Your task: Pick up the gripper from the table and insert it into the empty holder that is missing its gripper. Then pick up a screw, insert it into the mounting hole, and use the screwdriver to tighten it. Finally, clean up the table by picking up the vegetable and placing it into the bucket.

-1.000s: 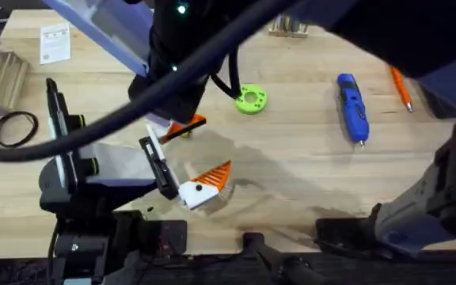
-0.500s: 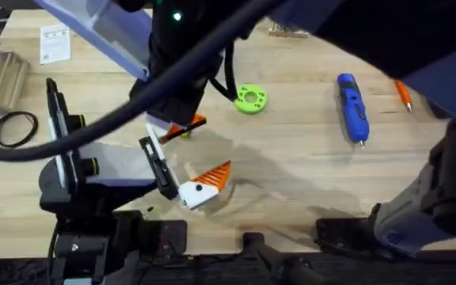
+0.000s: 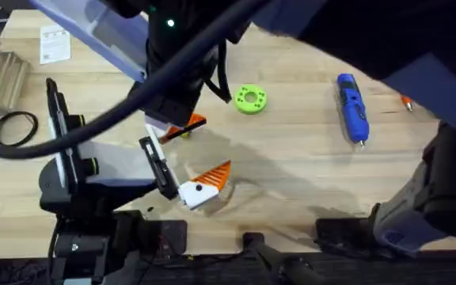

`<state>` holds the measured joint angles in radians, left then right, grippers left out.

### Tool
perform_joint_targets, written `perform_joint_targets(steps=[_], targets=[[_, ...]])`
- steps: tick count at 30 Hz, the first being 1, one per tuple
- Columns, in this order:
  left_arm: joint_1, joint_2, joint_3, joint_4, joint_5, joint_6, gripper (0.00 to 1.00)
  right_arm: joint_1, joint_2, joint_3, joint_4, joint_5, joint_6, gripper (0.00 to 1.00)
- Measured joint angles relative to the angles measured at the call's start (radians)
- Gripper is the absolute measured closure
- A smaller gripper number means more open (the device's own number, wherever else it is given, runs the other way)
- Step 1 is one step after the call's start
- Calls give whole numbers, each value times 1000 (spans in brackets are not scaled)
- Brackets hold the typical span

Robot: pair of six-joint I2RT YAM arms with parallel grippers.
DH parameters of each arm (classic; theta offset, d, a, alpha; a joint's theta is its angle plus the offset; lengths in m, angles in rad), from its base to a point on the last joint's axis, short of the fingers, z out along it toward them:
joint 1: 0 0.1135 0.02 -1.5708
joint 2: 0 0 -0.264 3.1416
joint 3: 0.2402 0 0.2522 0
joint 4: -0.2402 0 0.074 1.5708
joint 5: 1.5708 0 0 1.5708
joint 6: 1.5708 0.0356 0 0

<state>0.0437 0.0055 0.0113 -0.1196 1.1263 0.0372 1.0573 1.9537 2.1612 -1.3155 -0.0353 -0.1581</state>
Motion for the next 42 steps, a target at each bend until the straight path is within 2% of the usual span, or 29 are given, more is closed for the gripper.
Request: perform_joint_targets(steps=[42], targets=[[0, 0, 0, 0, 0, 0, 15, 0, 0, 0, -4, 0, 0, 995]])
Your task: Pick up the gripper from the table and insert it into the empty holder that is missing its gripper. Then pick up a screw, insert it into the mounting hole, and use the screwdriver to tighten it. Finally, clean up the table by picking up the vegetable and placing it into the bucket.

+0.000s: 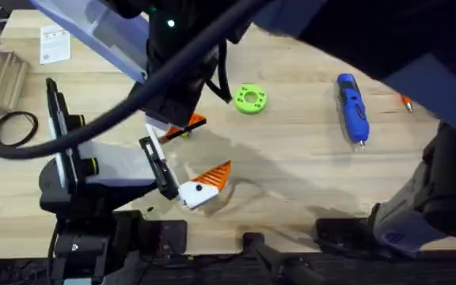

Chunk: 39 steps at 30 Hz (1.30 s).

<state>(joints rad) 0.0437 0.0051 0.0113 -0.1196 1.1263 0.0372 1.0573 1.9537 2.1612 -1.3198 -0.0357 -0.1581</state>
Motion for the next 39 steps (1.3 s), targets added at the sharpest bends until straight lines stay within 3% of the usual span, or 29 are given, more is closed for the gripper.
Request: perform_joint_targets(steps=[39], targets=[[0, 0, 0, 0, 1, -8, 15, 0, 25, 3, -20, -4, -13, 995]])
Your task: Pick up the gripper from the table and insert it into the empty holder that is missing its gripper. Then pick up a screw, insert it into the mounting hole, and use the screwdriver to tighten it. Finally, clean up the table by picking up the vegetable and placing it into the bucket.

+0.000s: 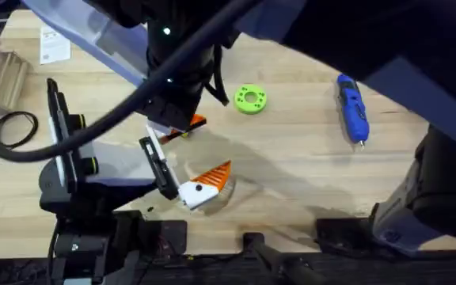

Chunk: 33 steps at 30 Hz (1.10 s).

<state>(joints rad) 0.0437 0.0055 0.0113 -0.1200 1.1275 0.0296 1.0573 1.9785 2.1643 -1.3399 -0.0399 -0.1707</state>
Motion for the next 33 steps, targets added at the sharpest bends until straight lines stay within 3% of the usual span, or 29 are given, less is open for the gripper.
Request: perform_joint_targets(steps=[31, 32, 33], targets=[[0, 1, 0, 0, 2, -7, 15, 0, 39, 1, 15, -10, -2, 995], [0, 1, 0, 0, 2, -7, 15, 0, 39, 1, 15, -10, -2, 987], [0, 1, 0, 0, 2, -7, 15, 0, 39, 1, 15, -10, 0, 905]])
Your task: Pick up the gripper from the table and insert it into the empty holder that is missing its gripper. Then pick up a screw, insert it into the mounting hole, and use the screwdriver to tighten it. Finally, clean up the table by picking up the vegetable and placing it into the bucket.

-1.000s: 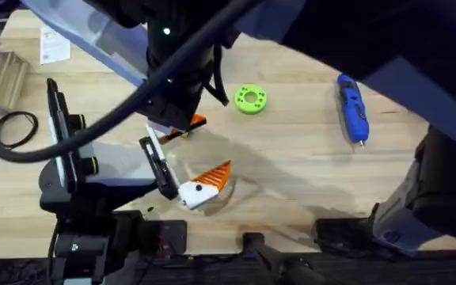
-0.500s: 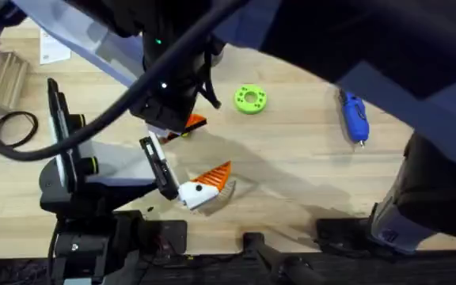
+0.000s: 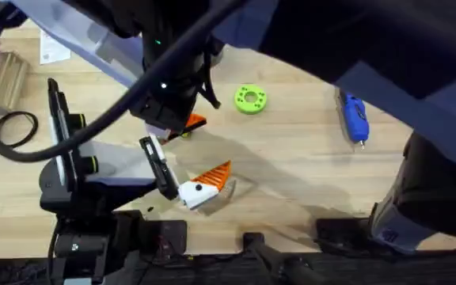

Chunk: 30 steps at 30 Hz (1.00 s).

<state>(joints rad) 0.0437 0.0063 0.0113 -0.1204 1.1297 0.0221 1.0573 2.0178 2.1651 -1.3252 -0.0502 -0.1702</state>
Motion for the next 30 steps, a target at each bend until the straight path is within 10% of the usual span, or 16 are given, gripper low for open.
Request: perform_joint_targets(steps=[6, 24, 30], targets=[[0, 0, 0, 0, 0, 4, 15, -29, -5, 0, 7, 19, 6, 110], [0, 0, 0, 0, 1, 8, 15, -284, -194, -2, 18, 4, 175, 109], [0, 0, 0, 0, 1, 8, 15, -392, -367, -191, 136, 4, 204, 107]])
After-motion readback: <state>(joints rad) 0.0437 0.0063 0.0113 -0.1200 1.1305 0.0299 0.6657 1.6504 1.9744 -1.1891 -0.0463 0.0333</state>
